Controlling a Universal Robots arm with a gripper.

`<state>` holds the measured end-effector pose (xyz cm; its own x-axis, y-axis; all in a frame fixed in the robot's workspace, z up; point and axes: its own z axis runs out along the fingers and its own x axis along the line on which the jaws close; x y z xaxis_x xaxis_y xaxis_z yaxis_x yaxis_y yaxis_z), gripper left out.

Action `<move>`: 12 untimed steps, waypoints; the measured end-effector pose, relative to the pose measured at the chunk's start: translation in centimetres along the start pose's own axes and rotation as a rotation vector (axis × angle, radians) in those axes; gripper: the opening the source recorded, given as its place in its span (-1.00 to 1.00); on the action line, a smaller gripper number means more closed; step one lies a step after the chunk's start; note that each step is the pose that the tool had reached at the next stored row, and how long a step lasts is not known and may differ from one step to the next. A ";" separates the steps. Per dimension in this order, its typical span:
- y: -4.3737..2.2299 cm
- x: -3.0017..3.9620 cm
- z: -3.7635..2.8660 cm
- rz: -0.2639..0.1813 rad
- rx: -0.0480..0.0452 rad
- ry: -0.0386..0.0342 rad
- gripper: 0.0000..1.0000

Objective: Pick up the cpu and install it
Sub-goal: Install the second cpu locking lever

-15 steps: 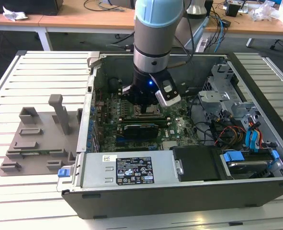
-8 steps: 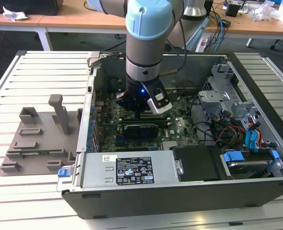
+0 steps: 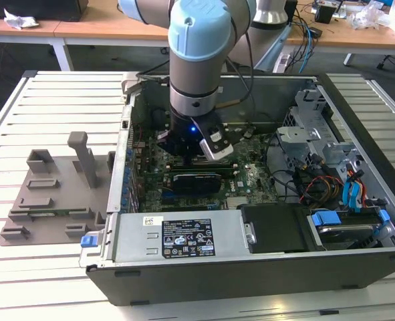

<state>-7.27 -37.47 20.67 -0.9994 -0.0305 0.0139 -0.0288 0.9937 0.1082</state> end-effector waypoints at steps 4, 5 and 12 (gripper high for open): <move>0.66 0.04 0.60 -0.008 -0.0004 0.0003 -0.79; 0.67 0.05 0.65 -0.009 0.0001 0.0009 -0.79; 0.82 -0.62 -0.18 -0.010 0.0271 0.0000 -0.79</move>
<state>-6.67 -36.66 20.92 -0.9991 -0.0402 0.0130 -0.0390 0.9959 0.0813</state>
